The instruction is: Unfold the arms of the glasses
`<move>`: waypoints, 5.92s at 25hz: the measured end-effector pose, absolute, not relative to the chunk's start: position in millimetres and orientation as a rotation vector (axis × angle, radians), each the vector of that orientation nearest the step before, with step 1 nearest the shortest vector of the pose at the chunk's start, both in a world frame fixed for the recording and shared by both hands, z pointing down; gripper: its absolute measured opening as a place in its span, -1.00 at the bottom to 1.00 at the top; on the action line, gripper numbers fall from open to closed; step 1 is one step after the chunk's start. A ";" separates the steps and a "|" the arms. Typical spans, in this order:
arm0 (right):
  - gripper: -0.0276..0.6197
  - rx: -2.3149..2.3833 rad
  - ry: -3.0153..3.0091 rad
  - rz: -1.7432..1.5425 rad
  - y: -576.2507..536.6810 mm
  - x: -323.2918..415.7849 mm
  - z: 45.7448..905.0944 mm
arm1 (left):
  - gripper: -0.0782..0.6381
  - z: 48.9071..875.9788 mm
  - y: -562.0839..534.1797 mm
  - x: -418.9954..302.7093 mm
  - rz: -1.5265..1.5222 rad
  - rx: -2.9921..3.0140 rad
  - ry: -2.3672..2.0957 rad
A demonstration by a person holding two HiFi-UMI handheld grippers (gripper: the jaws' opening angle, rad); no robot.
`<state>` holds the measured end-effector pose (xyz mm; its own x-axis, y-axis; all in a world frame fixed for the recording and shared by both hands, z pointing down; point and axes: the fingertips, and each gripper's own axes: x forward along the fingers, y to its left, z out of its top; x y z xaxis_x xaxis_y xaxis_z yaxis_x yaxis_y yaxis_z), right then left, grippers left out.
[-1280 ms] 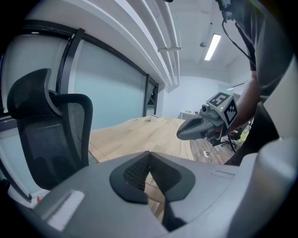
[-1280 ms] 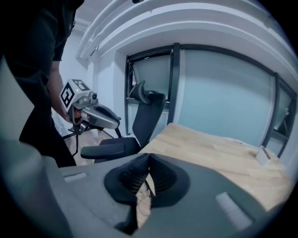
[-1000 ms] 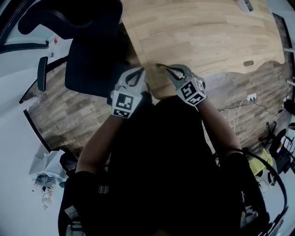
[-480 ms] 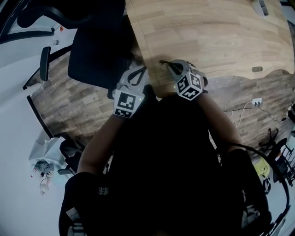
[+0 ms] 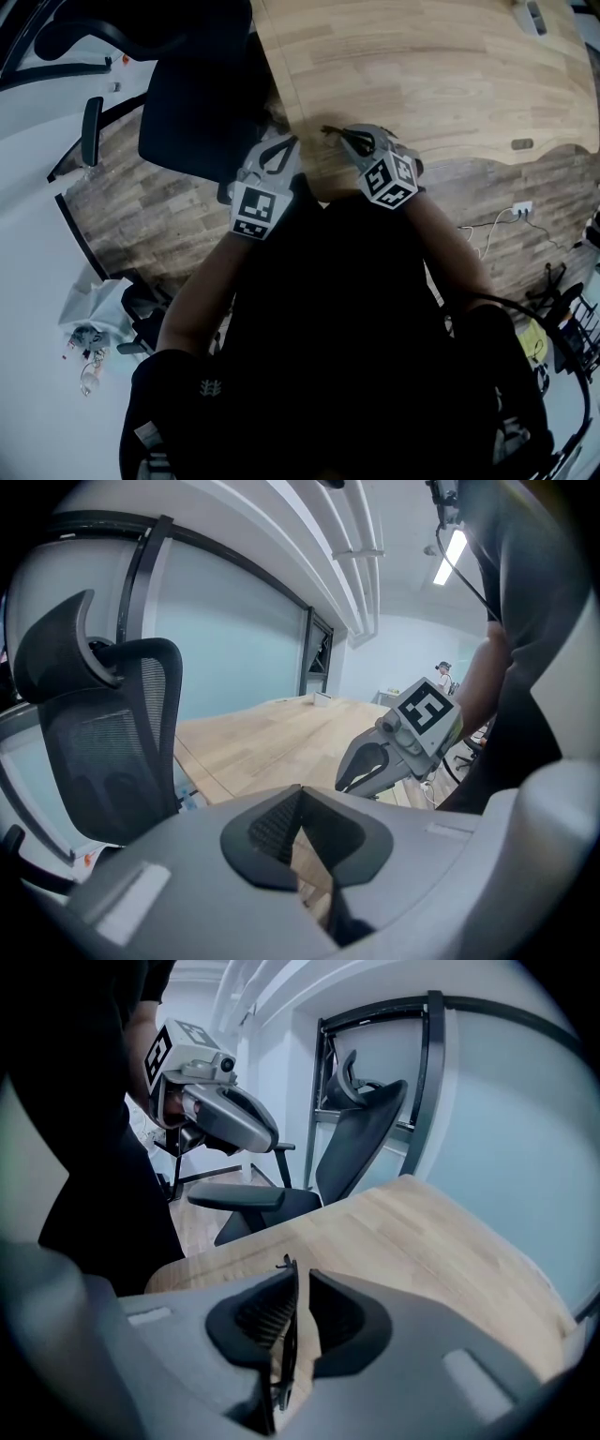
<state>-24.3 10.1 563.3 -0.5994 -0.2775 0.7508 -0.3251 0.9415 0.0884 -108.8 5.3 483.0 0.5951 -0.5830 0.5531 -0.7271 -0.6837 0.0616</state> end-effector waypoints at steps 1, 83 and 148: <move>-0.76 0.410 -2.235 0.080 10.5 -24.6 566.3 | -0.76 483.1 5.2 -108.0 0.735 2.545 -1.069; -0.50 0.763 -2.318 0.206 86.2 77.1 559.9 | -0.35 476.6 109.1 77.2 0.727 2.708 -0.128; -0.50 0.847 -2.502 0.972 9.1 55.1 557.2 | -0.72 570.5 10.8 19.2 1.074 2.548 -0.368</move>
